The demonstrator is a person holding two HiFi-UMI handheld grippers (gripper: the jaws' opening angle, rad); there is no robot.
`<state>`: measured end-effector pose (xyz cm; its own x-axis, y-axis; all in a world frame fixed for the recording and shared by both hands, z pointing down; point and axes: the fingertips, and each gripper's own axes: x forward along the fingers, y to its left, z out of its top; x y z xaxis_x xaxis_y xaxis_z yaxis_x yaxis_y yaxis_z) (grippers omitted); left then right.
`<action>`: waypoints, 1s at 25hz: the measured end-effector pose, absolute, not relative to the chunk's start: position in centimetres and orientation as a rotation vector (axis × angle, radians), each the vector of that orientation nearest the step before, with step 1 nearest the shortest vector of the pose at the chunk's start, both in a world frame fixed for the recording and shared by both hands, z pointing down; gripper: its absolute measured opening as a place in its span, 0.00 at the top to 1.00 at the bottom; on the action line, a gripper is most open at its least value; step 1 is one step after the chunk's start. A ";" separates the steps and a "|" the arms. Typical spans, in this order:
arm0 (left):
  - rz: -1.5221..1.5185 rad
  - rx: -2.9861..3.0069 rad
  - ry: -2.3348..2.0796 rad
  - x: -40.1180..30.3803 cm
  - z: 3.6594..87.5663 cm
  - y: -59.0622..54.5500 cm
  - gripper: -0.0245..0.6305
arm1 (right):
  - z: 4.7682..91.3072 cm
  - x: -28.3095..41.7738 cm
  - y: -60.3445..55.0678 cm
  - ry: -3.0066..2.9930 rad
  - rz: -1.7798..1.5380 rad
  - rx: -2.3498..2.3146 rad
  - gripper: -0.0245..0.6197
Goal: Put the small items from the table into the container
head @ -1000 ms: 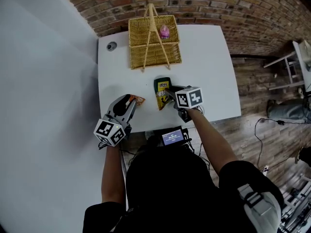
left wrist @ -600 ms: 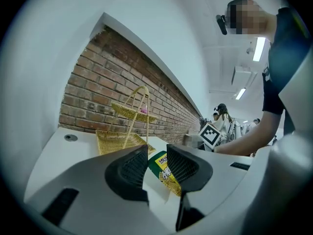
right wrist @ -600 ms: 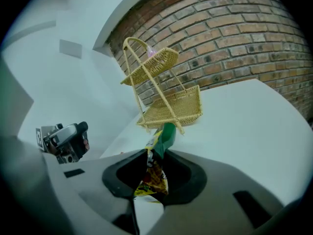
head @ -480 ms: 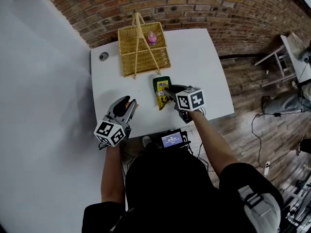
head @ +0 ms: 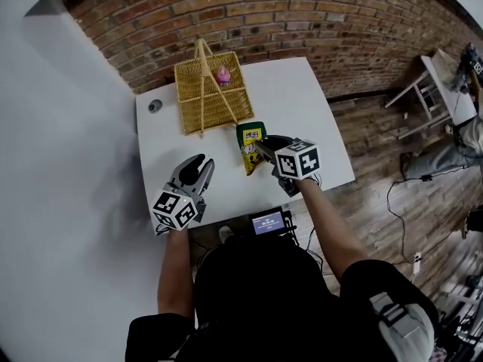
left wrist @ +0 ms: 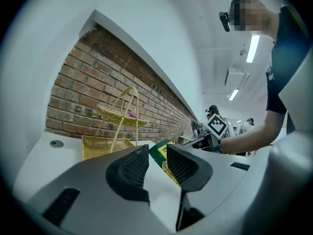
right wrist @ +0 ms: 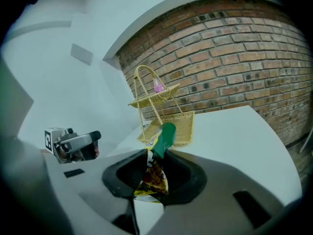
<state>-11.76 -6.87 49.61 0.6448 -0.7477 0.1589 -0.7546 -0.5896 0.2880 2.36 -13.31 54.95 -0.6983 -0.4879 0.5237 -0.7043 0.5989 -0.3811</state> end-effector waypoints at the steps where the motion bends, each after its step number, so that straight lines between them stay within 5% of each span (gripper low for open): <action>1: 0.029 2.541 -1.196 -11.6 49.6 -6.9 0.78 | 54.9 2.5 -13.3 -2.462 0.818 0.963 0.80; 25: 0.043 2.539 -1.196 -10.9 49.1 -10.0 0.78 | 53.4 3.5 -18.0 -2.472 0.767 0.976 0.80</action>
<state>-10.86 -9.95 49.08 0.6463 -0.7447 0.1667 -0.7546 -0.5912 0.2847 3.52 -18.01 53.41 -0.6901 -0.5067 0.5168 -0.7103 0.6114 -0.3490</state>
